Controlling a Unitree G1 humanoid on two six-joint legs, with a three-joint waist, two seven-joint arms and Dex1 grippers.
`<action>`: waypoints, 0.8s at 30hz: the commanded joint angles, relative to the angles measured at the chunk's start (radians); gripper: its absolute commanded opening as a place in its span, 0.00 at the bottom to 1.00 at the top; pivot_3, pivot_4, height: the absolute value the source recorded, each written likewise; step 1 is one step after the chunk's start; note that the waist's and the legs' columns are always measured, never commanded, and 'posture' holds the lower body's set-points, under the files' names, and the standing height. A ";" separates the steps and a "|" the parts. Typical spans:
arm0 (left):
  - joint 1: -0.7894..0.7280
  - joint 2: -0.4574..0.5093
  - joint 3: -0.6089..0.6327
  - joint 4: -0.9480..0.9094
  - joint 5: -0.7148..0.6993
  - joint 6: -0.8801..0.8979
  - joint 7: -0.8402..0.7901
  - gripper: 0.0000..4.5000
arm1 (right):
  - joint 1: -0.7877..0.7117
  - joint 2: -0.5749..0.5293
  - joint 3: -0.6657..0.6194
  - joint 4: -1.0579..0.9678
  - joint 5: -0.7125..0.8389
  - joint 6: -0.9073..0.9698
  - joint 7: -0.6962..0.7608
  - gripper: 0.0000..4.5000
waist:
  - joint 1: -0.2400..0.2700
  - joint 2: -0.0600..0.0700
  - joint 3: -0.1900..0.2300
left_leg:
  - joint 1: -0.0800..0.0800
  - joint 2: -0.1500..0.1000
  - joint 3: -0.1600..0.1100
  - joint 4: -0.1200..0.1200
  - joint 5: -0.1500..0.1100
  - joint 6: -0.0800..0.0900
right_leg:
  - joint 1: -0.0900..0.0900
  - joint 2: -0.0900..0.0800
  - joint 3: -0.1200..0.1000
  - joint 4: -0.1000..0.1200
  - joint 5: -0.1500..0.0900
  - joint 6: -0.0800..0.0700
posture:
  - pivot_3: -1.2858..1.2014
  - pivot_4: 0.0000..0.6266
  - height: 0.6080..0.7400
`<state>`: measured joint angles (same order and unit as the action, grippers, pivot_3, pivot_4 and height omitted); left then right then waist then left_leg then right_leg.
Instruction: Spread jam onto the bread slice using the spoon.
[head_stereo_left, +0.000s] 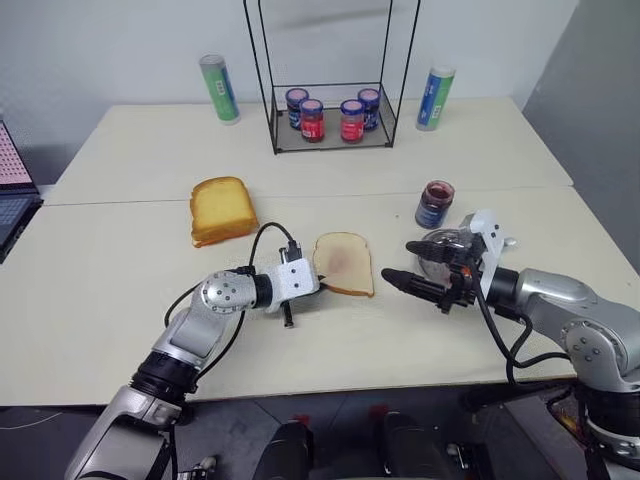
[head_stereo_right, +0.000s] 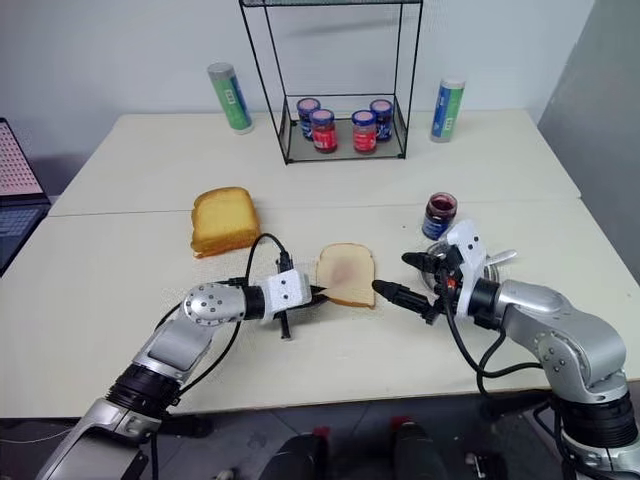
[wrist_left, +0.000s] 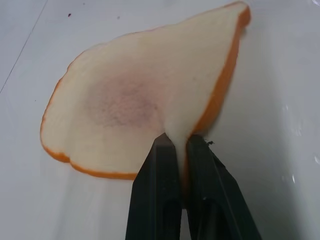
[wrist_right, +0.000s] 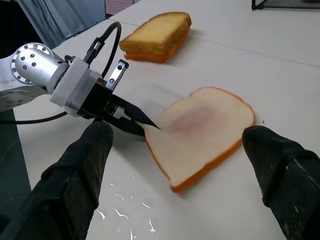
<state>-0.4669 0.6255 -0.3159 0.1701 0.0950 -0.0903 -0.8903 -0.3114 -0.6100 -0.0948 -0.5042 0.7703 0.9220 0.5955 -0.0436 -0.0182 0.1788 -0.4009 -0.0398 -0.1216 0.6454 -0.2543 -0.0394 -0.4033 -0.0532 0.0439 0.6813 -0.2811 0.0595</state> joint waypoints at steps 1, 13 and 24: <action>-0.038 0.046 0.036 0.057 0.027 -0.065 -0.005 0.01 | 0.012 0.000 -0.033 -0.039 0.026 -0.001 -0.019 1.00 | 0.003 0.000 0.000 | 0.000 0.000 0.000 0.000 0.000 0.000 | 0.000 0.000 0.000 0.000 0.000 0.000 | 0.52 0.24 1.00; -0.020 0.085 0.087 0.076 -0.059 -0.041 -0.076 0.12 | 0.050 -0.026 -0.048 0.013 -0.016 -0.033 -0.013 1.00 | -0.001 0.000 0.000 | 0.000 0.000 0.001 0.000 0.000 0.000 | 0.000 0.000 0.000 0.000 0.000 0.000 | 0.52 0.24 1.00; 0.008 0.152 0.175 -0.013 -0.219 0.140 -0.216 0.71 | 0.117 -0.094 -0.176 0.071 -0.030 -0.042 -0.001 1.00 | 0.005 0.000 0.000 | 0.000 0.000 0.001 0.000 0.000 0.000 | 0.000 0.000 0.000 0.000 0.000 0.000 | 0.52 0.24 1.00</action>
<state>-0.4644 0.7487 -0.1972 0.2340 -0.0422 -0.0344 -1.0594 -0.2027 -0.6840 -0.1957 -0.4272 0.7280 0.8961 0.5891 -0.0389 -0.0181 0.1788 -0.4010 -0.0400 -0.1205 0.6455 -0.2542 -0.0394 -0.4033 -0.0535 0.0438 0.6811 -0.2811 0.0595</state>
